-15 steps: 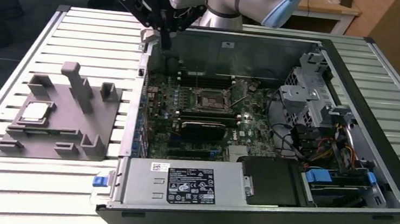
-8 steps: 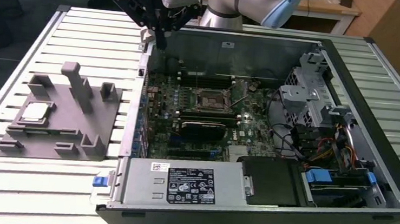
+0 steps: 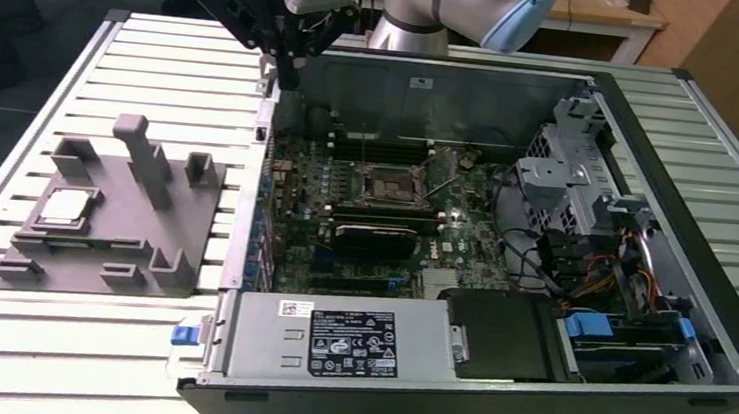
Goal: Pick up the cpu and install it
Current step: 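Reach for the cpu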
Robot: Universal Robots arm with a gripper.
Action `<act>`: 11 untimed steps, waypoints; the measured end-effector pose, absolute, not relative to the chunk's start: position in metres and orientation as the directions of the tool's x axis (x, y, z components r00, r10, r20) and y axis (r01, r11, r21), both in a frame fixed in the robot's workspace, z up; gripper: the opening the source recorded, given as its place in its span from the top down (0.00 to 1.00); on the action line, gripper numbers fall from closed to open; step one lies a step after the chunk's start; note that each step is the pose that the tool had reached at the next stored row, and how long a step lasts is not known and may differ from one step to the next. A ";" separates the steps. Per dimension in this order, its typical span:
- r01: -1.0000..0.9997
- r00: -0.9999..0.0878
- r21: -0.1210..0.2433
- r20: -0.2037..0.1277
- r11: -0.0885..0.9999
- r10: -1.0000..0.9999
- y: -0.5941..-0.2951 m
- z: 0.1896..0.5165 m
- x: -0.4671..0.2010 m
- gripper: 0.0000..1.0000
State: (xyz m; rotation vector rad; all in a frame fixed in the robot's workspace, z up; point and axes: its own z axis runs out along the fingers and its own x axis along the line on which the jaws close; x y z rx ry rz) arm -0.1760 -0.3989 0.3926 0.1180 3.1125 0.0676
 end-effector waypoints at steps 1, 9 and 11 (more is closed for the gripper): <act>0.075 -0.997 0.044 -0.024 0.996 0.076 -0.399 0.392 -0.177 0.89; 0.075 -0.997 0.044 -0.024 0.996 0.076 -0.399 0.392 -0.187 0.89; 0.075 -0.997 0.044 -0.024 0.996 0.076 -0.399 0.392 -0.189 0.89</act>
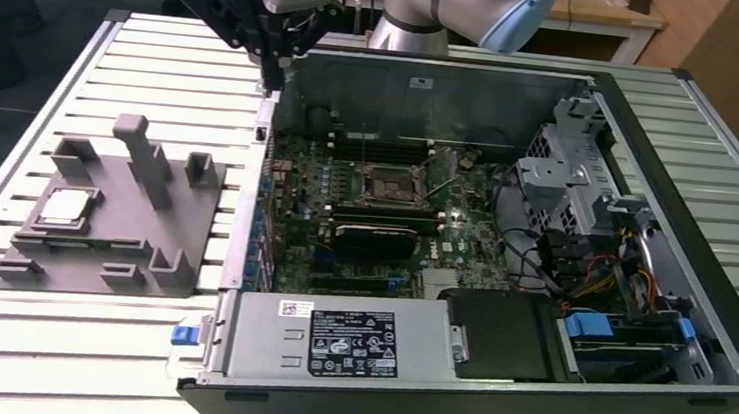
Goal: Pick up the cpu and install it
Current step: 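Reach for the cpu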
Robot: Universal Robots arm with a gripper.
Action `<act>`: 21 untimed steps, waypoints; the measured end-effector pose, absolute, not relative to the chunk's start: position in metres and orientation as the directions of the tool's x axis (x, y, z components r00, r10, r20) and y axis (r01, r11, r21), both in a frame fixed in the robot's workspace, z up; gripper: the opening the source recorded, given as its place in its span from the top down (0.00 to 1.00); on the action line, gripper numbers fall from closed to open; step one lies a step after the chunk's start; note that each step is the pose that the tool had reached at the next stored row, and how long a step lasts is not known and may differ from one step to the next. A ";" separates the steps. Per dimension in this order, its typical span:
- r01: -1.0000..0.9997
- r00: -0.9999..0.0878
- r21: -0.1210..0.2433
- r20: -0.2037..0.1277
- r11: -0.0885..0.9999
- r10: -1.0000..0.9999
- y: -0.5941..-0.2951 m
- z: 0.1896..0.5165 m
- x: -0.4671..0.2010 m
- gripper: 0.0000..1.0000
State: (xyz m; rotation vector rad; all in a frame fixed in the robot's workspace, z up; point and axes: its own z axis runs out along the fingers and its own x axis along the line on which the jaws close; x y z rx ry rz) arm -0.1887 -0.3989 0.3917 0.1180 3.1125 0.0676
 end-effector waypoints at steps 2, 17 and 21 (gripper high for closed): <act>0.075 -0.997 0.044 -0.024 0.996 0.076 -0.399 0.392 -0.191 0.89; 0.075 -0.997 0.044 -0.024 0.996 0.076 -0.399 0.391 -0.208 0.89; 0.075 -0.997 0.044 -0.025 0.996 0.076 -0.399 0.390 -0.214 0.89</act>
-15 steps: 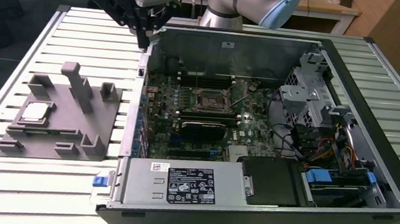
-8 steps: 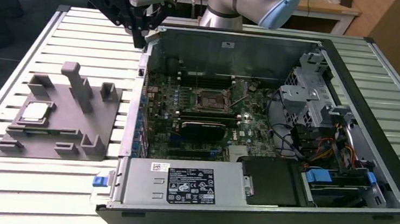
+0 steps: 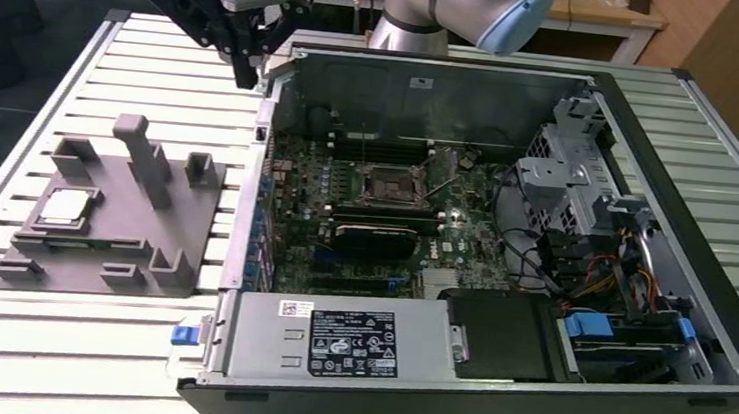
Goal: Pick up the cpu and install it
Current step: 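Reach for the cpu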
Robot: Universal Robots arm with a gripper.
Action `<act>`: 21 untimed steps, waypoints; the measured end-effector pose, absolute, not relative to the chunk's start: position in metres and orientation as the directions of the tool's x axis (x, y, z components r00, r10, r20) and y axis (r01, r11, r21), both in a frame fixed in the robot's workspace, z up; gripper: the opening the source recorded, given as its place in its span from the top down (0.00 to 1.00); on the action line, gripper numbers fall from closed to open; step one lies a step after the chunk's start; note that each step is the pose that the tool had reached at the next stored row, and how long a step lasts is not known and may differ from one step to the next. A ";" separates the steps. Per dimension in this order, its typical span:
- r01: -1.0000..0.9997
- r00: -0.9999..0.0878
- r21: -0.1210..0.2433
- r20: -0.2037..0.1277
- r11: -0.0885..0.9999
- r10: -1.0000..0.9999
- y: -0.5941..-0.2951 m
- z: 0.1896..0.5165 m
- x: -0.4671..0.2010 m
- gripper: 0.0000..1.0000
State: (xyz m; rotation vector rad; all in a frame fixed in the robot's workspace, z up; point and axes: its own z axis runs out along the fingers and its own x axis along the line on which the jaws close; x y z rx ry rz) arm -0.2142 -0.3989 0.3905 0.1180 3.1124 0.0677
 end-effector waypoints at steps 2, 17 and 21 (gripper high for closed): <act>0.075 -0.997 0.044 -0.024 0.996 0.076 -0.399 0.390 -0.217 0.89; 0.075 -0.997 0.044 -0.024 0.996 0.076 -0.399 0.389 -0.241 0.89; 0.075 -0.997 0.044 -0.024 0.996 0.076 -0.399 0.389 -0.247 0.89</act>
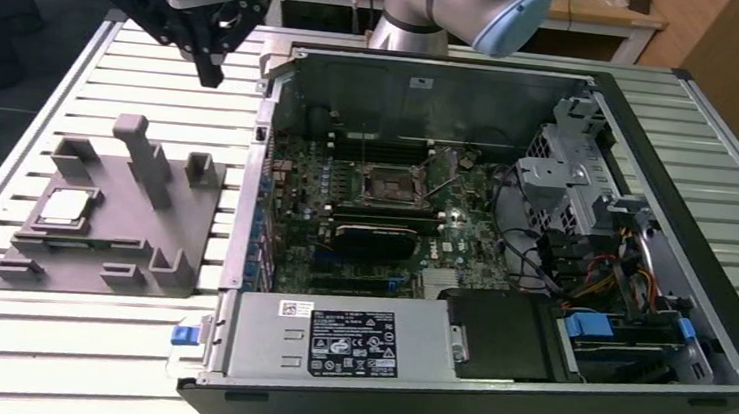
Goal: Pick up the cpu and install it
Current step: 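Reach for the cpu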
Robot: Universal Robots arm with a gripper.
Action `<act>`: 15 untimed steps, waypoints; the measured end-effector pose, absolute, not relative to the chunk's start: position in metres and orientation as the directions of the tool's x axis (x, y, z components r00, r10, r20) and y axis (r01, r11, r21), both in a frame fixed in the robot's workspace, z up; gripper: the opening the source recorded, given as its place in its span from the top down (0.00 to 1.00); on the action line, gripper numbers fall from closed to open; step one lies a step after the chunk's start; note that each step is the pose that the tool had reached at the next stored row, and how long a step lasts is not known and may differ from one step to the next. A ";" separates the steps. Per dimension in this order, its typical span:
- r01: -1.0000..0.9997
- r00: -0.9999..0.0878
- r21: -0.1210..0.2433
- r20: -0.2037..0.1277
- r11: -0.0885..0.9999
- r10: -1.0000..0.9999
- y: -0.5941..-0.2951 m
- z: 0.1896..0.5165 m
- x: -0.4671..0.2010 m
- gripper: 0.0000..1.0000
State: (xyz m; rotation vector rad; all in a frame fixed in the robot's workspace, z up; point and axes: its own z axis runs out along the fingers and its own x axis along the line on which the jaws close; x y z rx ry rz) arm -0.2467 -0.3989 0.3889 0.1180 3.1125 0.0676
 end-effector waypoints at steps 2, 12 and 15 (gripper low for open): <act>0.075 -0.997 0.044 -0.024 0.996 0.076 -0.399 0.389 -0.250 0.89; 0.075 -0.997 0.044 -0.024 0.996 0.076 -0.399 0.387 -0.265 0.89; 0.075 -0.997 0.044 -0.024 0.996 0.076 -0.399 0.387 -0.271 0.89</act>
